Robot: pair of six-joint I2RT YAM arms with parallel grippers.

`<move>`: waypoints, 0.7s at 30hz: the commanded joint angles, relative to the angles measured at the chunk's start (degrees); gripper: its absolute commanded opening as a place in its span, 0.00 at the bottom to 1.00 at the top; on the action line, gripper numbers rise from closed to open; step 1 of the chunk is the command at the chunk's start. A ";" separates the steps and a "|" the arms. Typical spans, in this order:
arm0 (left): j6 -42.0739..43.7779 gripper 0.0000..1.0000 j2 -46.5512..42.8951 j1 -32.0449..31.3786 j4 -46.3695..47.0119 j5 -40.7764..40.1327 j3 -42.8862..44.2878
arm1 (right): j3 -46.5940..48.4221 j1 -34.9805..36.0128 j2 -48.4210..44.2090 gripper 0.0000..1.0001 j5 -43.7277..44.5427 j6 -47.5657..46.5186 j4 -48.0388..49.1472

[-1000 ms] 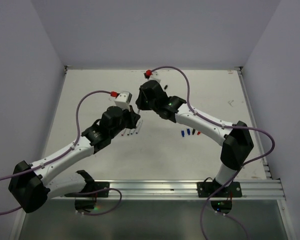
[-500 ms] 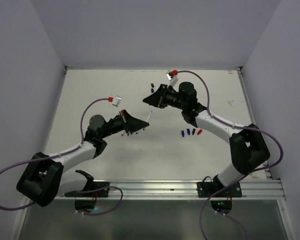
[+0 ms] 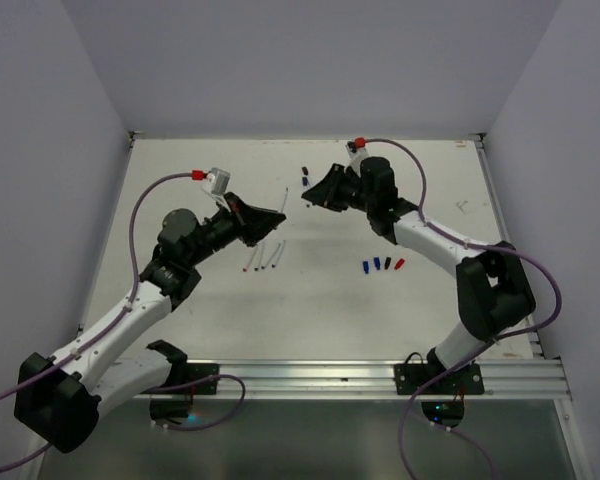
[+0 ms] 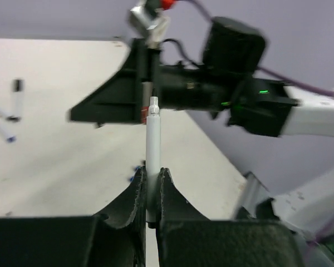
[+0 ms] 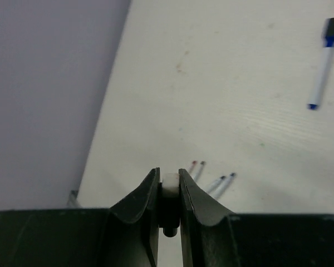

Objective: Open the pen caps

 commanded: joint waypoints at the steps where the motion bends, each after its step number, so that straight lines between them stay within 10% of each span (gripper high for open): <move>1: 14.25 0.00 -0.33 0.74 -27.42 -21.84 4.05 | 9.70 -1.49 -2.99 0.00 22.94 -14.90 -33.91; 7: 11.37 0.00 2.48 3.20 -31.85 -36.52 2.83 | 9.64 -6.58 -3.06 0.00 46.95 -18.35 -55.49; 21: 6.96 0.00 4.94 6.36 -20.69 -43.91 -11.77 | -6.37 -19.25 -11.34 0.00 41.79 -17.30 -57.26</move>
